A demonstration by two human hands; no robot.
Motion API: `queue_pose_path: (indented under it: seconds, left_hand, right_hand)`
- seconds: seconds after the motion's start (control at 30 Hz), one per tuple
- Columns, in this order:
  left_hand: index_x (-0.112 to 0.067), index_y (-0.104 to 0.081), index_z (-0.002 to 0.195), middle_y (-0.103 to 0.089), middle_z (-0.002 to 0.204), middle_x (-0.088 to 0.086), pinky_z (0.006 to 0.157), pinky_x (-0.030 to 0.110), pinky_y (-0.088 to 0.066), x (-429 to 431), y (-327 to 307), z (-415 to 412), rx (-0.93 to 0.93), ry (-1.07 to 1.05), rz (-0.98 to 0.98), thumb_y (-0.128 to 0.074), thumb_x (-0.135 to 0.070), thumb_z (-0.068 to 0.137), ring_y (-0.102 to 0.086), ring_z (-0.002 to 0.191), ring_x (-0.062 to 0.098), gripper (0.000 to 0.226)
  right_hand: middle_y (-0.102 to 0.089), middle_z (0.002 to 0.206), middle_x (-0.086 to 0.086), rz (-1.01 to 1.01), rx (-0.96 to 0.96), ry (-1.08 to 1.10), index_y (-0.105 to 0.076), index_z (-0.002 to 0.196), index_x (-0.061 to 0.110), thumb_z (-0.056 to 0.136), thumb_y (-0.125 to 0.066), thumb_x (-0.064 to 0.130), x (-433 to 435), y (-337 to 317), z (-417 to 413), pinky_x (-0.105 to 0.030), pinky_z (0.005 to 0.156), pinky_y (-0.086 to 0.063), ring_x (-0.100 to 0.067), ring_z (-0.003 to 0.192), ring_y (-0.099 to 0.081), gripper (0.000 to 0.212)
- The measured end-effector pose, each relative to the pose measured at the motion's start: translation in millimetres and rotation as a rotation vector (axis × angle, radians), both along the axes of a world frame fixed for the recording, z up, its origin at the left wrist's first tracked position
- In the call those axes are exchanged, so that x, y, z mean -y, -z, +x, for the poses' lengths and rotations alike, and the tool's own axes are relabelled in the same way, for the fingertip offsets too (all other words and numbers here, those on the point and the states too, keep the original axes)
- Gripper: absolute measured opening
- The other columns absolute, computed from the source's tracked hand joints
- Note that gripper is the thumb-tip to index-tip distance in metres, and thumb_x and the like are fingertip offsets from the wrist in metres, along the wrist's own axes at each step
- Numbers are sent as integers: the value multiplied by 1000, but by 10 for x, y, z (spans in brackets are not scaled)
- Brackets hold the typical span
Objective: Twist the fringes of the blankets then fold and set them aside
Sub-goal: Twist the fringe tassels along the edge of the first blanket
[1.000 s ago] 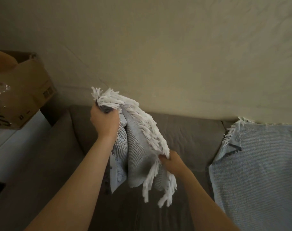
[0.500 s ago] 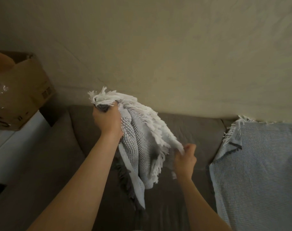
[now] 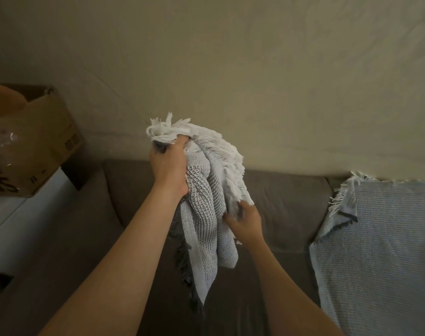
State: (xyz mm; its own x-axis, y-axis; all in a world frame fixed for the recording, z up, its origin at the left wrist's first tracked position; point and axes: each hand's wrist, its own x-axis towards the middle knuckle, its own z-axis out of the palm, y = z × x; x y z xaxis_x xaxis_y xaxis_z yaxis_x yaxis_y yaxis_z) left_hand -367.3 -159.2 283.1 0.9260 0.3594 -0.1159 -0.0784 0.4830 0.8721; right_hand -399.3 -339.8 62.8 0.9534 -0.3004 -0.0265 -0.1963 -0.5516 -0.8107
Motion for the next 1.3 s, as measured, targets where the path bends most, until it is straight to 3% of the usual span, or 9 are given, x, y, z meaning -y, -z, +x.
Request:
queue_pose_path:
  seconds: [0.1,0.17,0.37,0.53,0.67,0.9,1.07,1.2,1.3]
  left_hand:
    - [-34,-63,110,-77,119,-1,101,55,-58,-33,-17,39,-14,50,-9,-84,-12,80,-75,111,24,43]
    - [-30,-61,119,-77,120,2,99,56,-59,-58,-31,63,-30,76,-23,-84,-12,79,-76,108,26,50]
    - [-31,-62,114,-76,121,4,100,56,-58,-56,-27,144,-53,58,25,-86,-19,65,-74,111,29,56]
    - [-35,-66,97,-73,112,-13,107,45,-56,-136,157,280,-16,-70,135,-79,-8,89,-71,111,14,32]
    - [-38,-61,93,-66,104,-22,109,39,-54,-148,318,319,-27,-74,213,-74,-2,91,-67,105,7,38]
    - [-45,-61,95,-64,101,-30,83,8,-47,-106,398,351,7,22,364,-70,3,91,-59,93,-19,49]
    - [-43,-66,102,-71,110,-23,93,21,-54,-265,423,517,23,-89,362,-74,-3,88,-66,103,-10,43]
    - [-33,-69,114,-74,117,-14,108,38,-56,-354,495,612,-5,-180,394,-73,-11,85,-70,113,4,36]
    - [-21,-69,128,-74,119,-11,103,29,-56,-346,497,638,-2,-234,438,-67,-23,77,-69,111,4,52]
  right_hand:
    - [-64,72,0,103,127,61,-66,80,14,91,-73,35,-8,-142,91,-35,61,-48,-18,65,-60,25]
    - [-59,65,0,83,127,39,-54,66,18,89,-71,36,7,-183,170,-33,57,-42,-15,57,-51,35]
    - [-62,70,5,35,-171,-6,-55,70,20,77,-65,51,87,-152,353,-52,87,-52,-31,81,-67,33]
    - [-34,47,15,105,-182,-85,-40,54,18,78,-80,16,383,-98,221,-29,50,-29,-5,46,-30,47]
    - [-31,48,7,-24,-231,-225,-46,54,12,81,-83,19,521,-2,165,-23,46,-23,-5,42,-25,46]
    - [-24,43,9,-196,-105,-198,-30,48,19,80,-78,14,323,109,78,-23,41,-27,-12,37,-29,59]
    - [-59,75,11,-31,-36,-98,-48,90,17,86,-71,9,270,82,146,-18,53,-40,-2,63,-55,24]
    - [-58,123,-4,182,-61,-56,-32,128,16,99,-60,17,248,41,170,-33,85,-49,-21,107,-61,40]
    - [-64,108,13,126,-122,-112,-52,120,25,88,-83,41,361,56,145,-15,73,-50,0,91,-66,48]
